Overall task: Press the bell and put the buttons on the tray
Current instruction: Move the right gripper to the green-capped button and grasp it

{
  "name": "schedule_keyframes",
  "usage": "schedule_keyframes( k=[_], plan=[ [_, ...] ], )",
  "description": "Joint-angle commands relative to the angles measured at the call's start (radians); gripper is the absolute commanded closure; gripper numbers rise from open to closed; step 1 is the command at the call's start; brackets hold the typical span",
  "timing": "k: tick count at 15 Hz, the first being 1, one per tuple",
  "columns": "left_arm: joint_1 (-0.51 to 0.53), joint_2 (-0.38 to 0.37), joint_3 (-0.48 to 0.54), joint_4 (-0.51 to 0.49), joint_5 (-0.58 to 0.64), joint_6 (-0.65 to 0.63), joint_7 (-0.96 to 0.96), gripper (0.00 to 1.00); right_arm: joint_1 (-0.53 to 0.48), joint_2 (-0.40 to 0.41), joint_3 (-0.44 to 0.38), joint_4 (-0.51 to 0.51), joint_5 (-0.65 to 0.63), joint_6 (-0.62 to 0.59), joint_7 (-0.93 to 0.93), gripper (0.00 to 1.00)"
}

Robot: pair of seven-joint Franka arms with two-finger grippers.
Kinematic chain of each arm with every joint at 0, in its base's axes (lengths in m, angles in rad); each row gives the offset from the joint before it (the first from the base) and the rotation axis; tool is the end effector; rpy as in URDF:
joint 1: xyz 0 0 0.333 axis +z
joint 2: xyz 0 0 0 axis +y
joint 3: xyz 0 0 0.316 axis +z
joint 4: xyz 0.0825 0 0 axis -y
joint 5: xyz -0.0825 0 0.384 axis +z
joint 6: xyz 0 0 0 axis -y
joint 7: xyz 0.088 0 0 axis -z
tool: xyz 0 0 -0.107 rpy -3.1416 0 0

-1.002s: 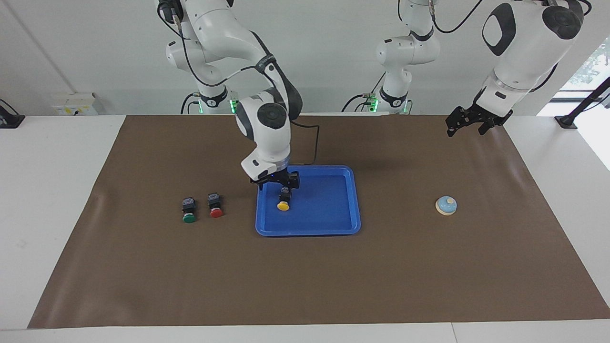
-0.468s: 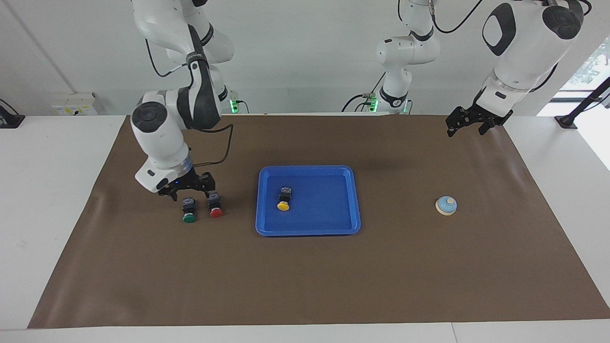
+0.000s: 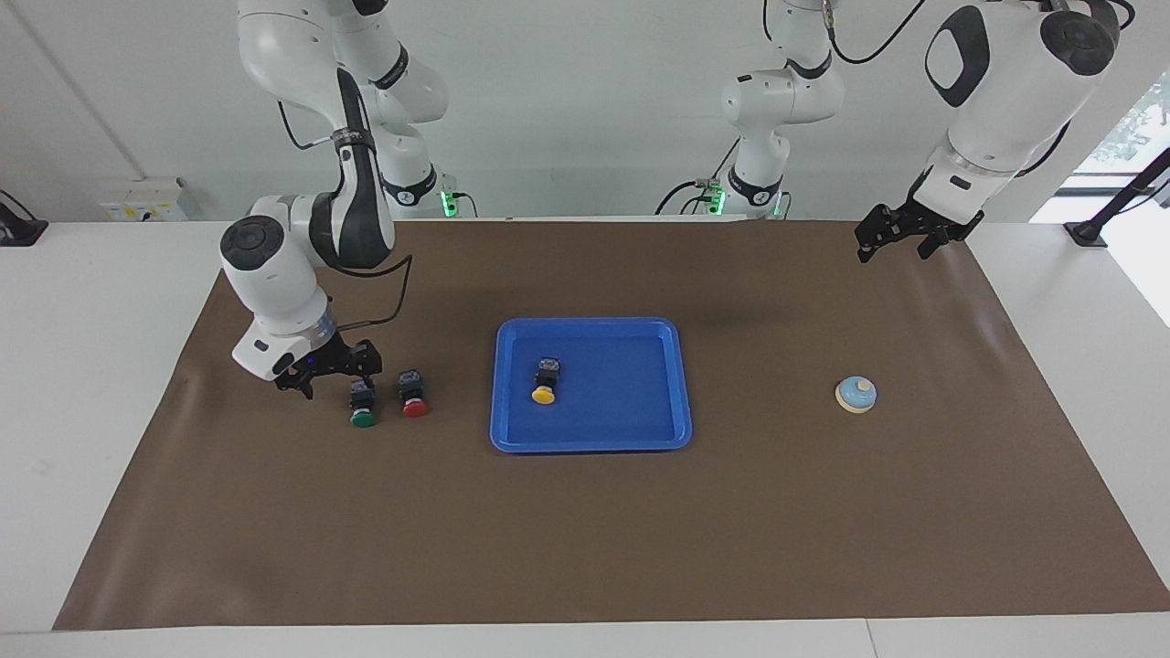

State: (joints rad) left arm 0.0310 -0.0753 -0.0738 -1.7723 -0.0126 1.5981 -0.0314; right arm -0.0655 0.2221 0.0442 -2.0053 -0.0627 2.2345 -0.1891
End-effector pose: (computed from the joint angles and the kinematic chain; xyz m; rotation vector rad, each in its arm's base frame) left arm 0.5263 -0.0251 0.5725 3.1343 -0.0156 -0.1557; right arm 0.5932 -0.0153 0.3478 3.0849 0.3175 0.0050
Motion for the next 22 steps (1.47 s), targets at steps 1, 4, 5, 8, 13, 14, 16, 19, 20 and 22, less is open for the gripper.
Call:
schedule_keyframes(
  k=[1,4,5,8,13,14,16,19,20,22],
  plan=[
    [-0.003,-0.024,0.005,-0.022,0.011,0.019,-0.005,0.00,-0.022,-0.009,0.017,-0.035,0.012,0.020,-0.029,0.00],
    [-0.003,-0.024,0.005,-0.022,0.011,0.019,-0.005,0.00,-0.025,-0.004,0.017,-0.076,0.014,0.060,-0.027,0.00],
    [-0.003,-0.024,0.005,-0.022,0.011,0.019,-0.005,0.00,-0.023,0.000,0.017,-0.082,0.017,0.071,-0.024,0.00],
    [-0.003,-0.024,0.005,-0.022,0.011,0.019,-0.005,0.00,-0.017,0.019,0.019,-0.079,0.018,0.085,-0.021,0.00],
    [-0.003,-0.024,0.005,-0.022,0.011,0.019,-0.005,0.00,-0.010,0.046,0.019,-0.084,0.018,0.117,-0.015,0.00],
    [-0.003,-0.024,0.005,-0.022,0.011,0.019,-0.005,0.00,-0.008,0.045,0.020,-0.089,0.018,0.117,-0.006,0.00],
    [-0.003,-0.024,0.005,-0.022,0.011,0.019,-0.005,0.00,-0.007,0.045,0.022,-0.093,0.018,0.119,0.003,0.00],
    [-0.003,-0.024,0.005,-0.022,0.011,0.019,-0.005,0.00,0.007,0.043,0.022,-0.105,0.018,0.120,0.034,0.04],
    [-0.003,-0.024,0.005,-0.022,0.011,0.019,-0.005,0.00,0.016,0.042,0.022,-0.109,0.020,0.129,0.039,0.05],
    [-0.003,-0.024,0.005,-0.022,0.011,0.019,-0.005,0.00,0.016,0.042,0.022,-0.136,0.018,0.183,0.039,0.08]
  ],
)
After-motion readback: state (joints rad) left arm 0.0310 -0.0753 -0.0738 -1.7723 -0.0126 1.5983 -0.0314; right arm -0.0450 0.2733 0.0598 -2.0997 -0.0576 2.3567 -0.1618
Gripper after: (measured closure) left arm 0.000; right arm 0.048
